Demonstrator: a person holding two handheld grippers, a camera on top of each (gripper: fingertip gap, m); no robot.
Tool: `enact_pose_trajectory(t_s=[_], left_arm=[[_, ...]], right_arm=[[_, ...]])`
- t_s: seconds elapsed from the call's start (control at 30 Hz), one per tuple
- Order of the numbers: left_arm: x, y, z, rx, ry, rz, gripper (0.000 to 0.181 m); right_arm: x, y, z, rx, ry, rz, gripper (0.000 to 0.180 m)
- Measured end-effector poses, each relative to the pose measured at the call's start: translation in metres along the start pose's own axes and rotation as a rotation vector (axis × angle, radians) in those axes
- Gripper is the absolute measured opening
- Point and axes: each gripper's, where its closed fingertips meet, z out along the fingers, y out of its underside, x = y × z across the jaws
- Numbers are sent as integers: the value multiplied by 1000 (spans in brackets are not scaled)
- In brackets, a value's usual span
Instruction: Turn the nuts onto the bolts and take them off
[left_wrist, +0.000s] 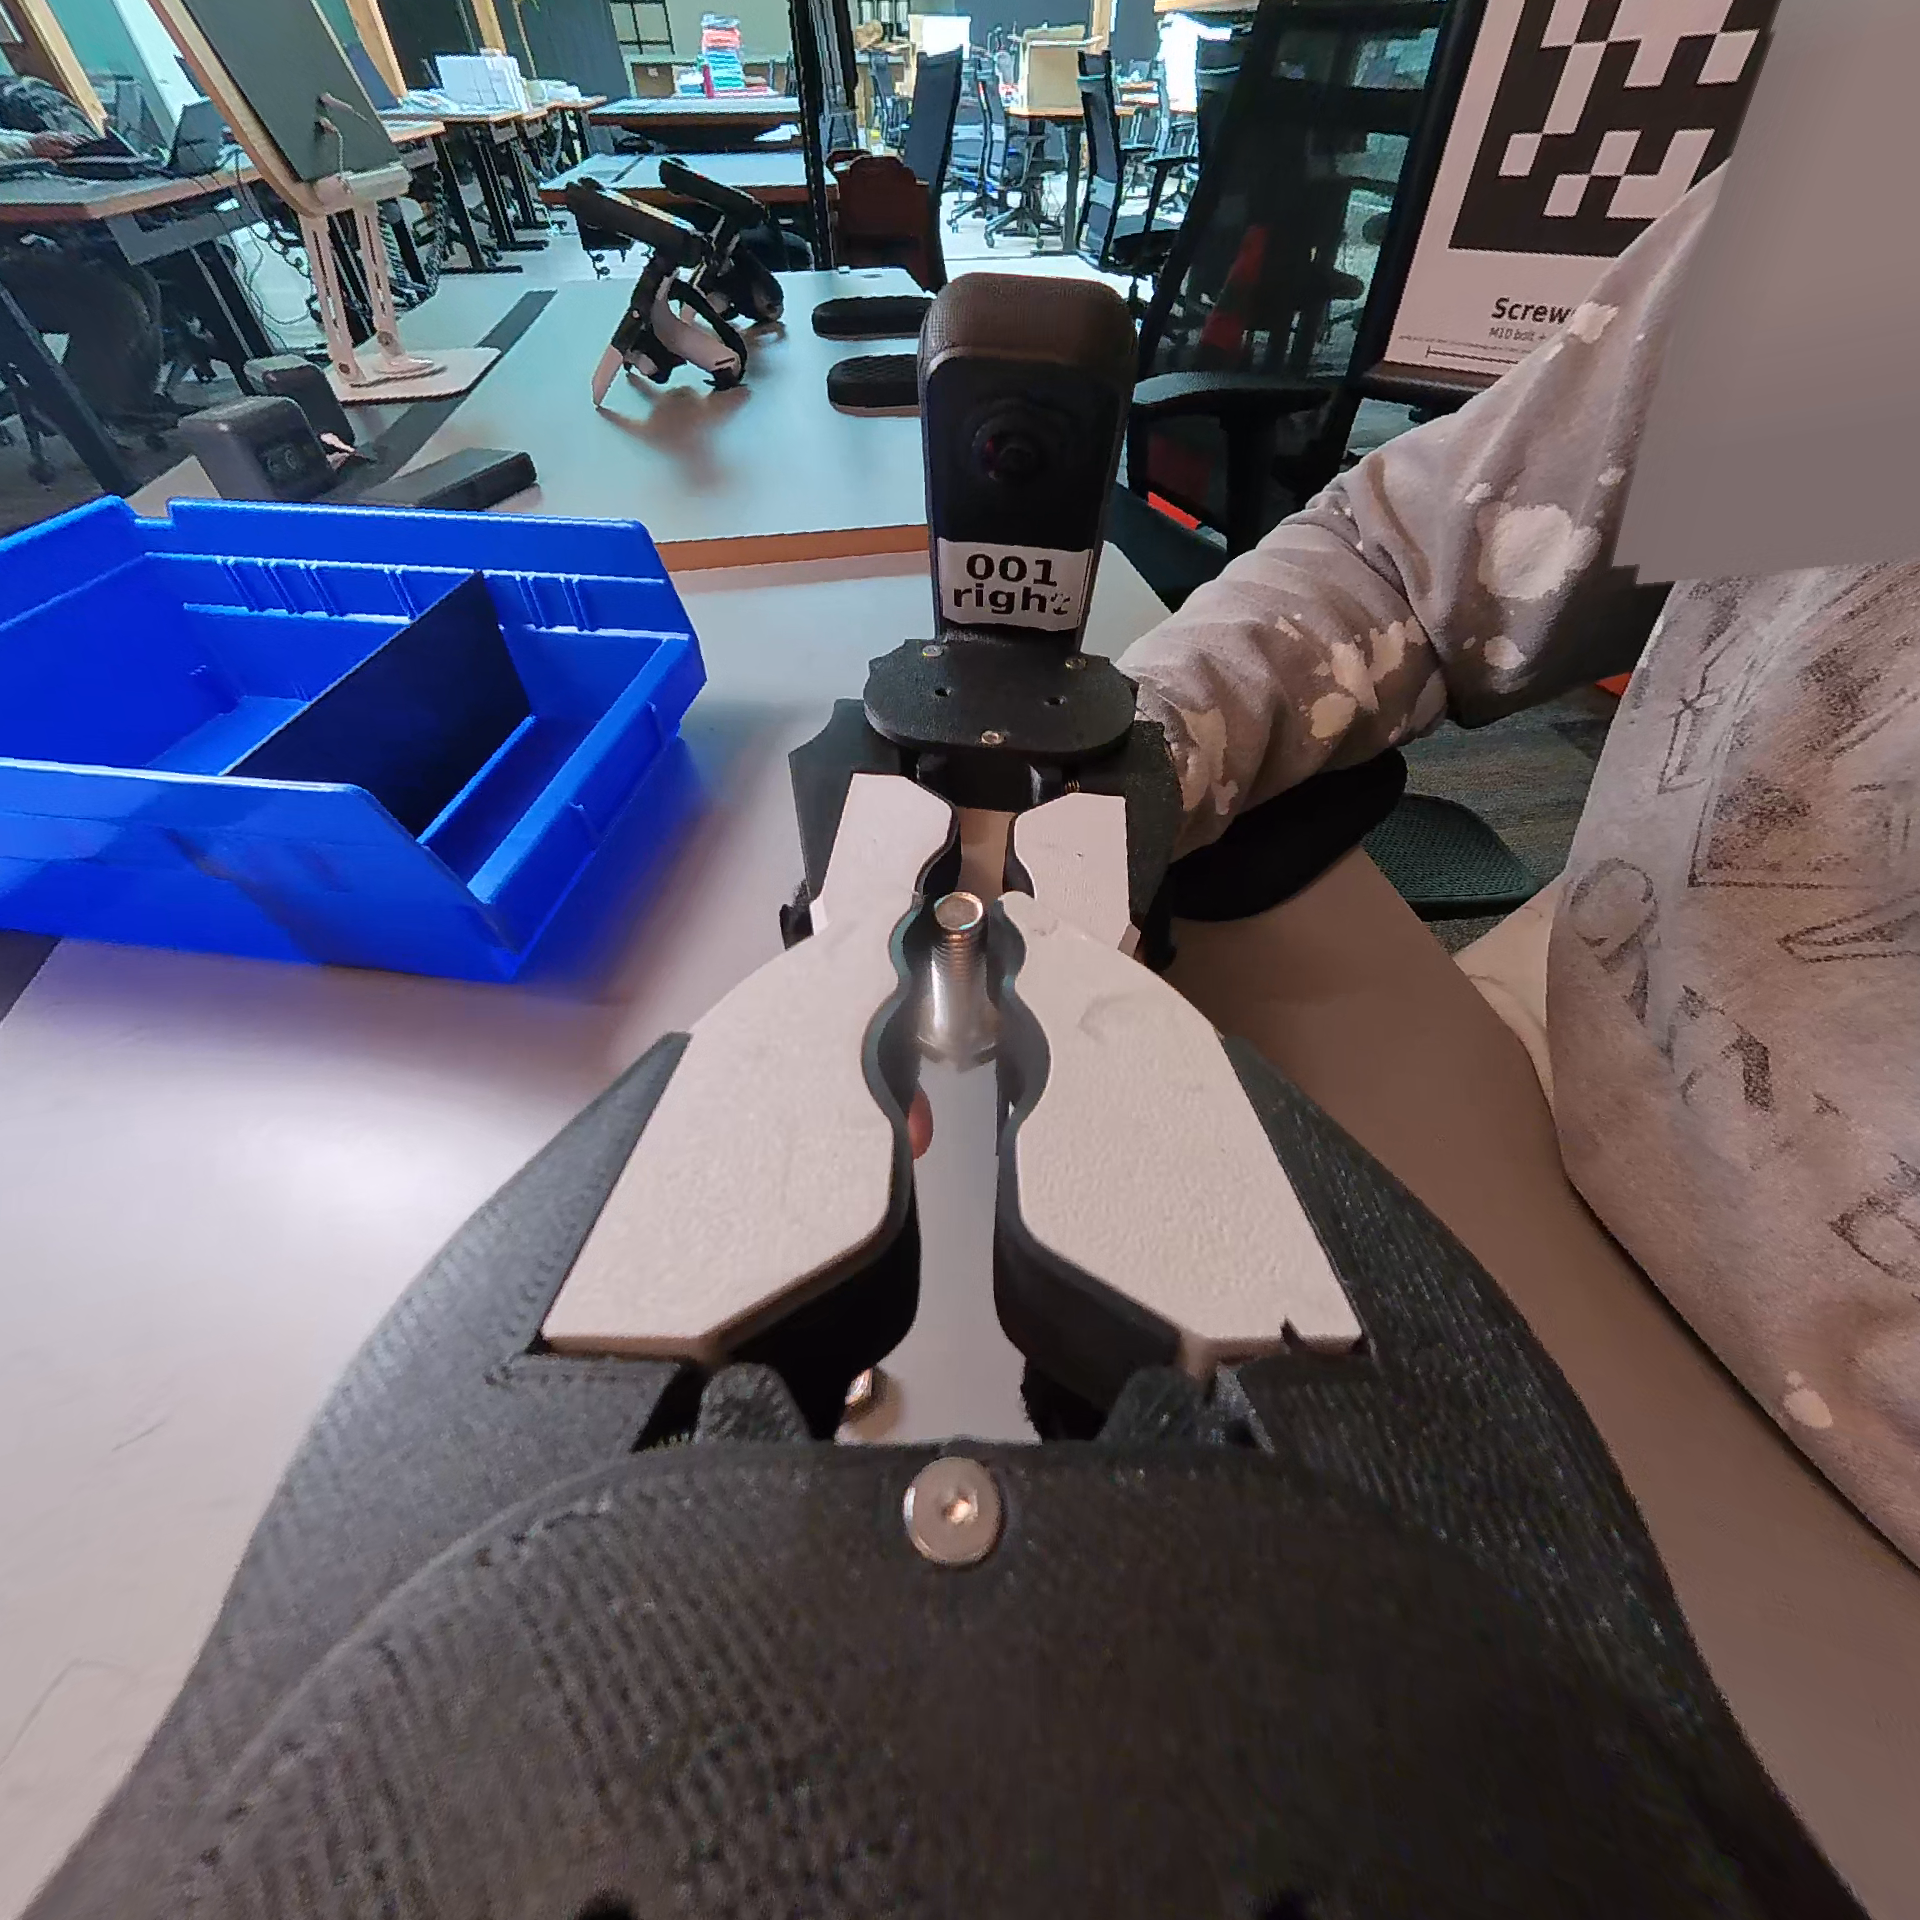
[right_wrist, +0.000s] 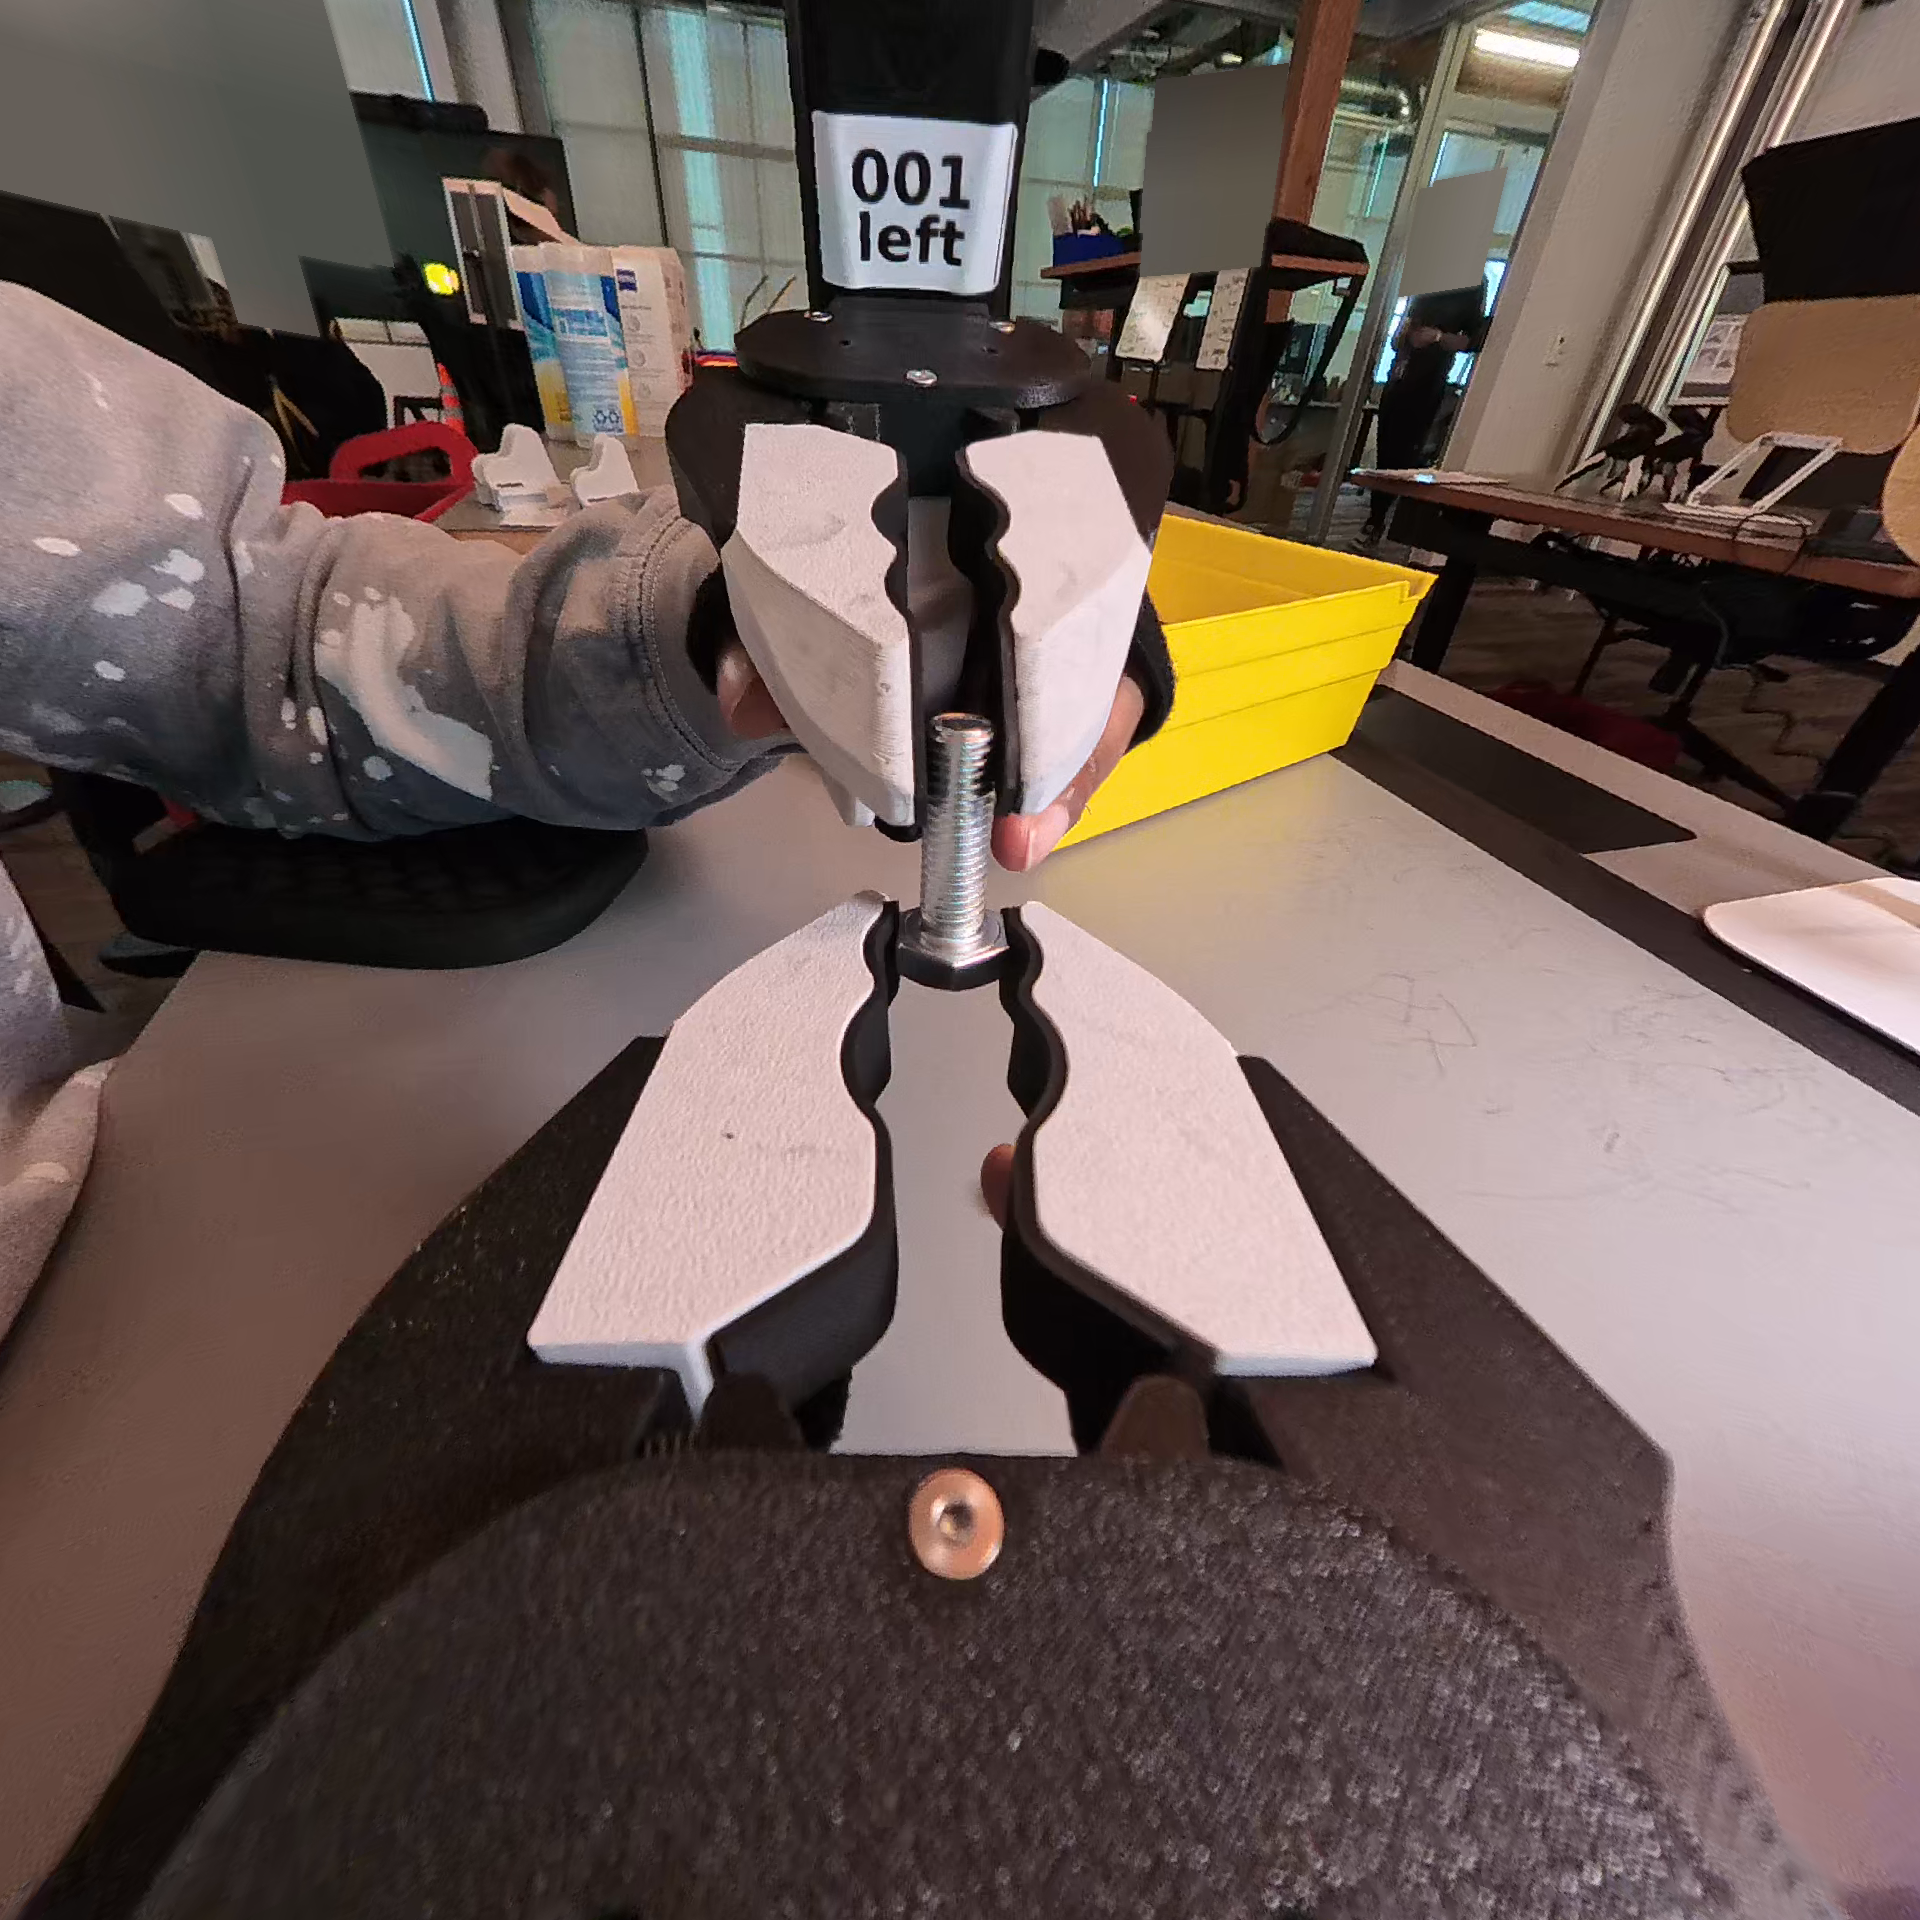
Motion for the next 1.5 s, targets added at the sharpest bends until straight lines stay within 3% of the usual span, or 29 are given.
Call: enact_pose_trajectory(t_s=[0.07,0.17,0.27,0.5,0.63,0.77,0.93,1.2,1.33,1.5], left_arm=[[-1,-1,-1,9,-3,-5,10],[-6,-7,-11,19,-26,-23,29],[-16,-2,-29,-15,-43,-93,33],[-31,119,-27,-394,-181,-182,27],[-31,137,-14,-484,-207,-137,20],[-31,149,-10,-560,-211,-99,26],[-35,146,-7,-558,-205,-104,29],[-32,144,-6,-607,-159,-81,19],[-39,92,-28,-507,-173,-129,19],[-35,14,-49,-492,-133,-48,19]], right_arm=[[1,-1,0,2,5,-1,18],[3,-4,-2,20,12,8,18],[10,-8,-6,42,36,19,18],[41,-13,-23,83,120,69,18],[46,-12,-24,95,127,111,18],[44,-7,-21,75,119,117,18],[38,-3,-17,58,93,124,18],[33,2,-13,38,71,126,18],[32,3,-11,34,77,118,18],[20,0,-2,31,85,78,18]])
